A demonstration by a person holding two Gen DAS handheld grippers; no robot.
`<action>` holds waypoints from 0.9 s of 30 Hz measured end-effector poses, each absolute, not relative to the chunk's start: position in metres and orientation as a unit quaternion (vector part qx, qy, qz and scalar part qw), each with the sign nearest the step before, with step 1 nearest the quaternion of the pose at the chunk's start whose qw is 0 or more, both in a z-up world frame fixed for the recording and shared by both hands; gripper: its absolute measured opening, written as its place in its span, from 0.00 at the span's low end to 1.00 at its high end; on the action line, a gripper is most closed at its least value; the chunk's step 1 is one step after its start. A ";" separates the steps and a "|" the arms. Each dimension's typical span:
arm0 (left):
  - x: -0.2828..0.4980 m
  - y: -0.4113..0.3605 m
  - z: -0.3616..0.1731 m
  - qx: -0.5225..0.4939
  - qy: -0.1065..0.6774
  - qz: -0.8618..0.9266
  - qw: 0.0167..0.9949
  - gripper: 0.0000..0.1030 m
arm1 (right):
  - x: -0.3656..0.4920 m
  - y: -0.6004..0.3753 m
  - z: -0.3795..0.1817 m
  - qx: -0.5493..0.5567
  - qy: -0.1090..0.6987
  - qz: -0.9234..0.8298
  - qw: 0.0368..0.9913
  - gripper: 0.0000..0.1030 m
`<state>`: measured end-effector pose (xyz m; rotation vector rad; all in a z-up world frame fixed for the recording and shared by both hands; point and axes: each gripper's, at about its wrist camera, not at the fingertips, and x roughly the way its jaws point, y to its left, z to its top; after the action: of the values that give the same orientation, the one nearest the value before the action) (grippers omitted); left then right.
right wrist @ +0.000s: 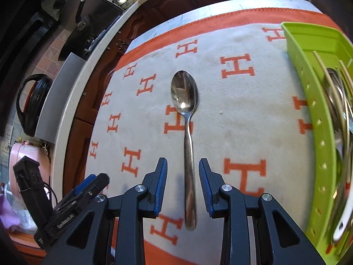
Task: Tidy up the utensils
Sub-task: 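Lower the right tool onto the large silver spoon handle and grasp it, then lift the large spoon with the right tool and drop it into the tray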
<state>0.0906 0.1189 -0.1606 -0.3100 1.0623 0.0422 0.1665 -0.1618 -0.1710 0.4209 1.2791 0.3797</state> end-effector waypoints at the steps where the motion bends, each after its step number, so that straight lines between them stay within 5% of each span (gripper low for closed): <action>1: 0.093 0.119 -0.161 -0.148 0.504 0.019 0.850 0.83 | 0.173 -0.161 -0.176 0.196 0.590 0.176 0.763 0.29; 11: 0.106 0.114 -0.174 -0.154 0.519 -0.001 0.841 0.83 | 0.208 -0.144 -0.205 0.192 0.594 0.231 0.746 0.28; 14: 0.108 0.112 -0.176 -0.156 0.521 -0.005 0.839 0.83 | 0.205 -0.125 -0.200 0.114 0.590 0.216 0.770 0.10; 27: 0.106 0.118 -0.174 -0.164 0.512 -0.006 0.843 0.83 | 0.181 -0.064 -0.179 -0.063 0.539 0.187 0.819 0.03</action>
<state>0.1060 0.1184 -0.1737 -0.3462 1.0804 -0.0121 0.1806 -0.0644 -0.1789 -0.1338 1.1476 0.3989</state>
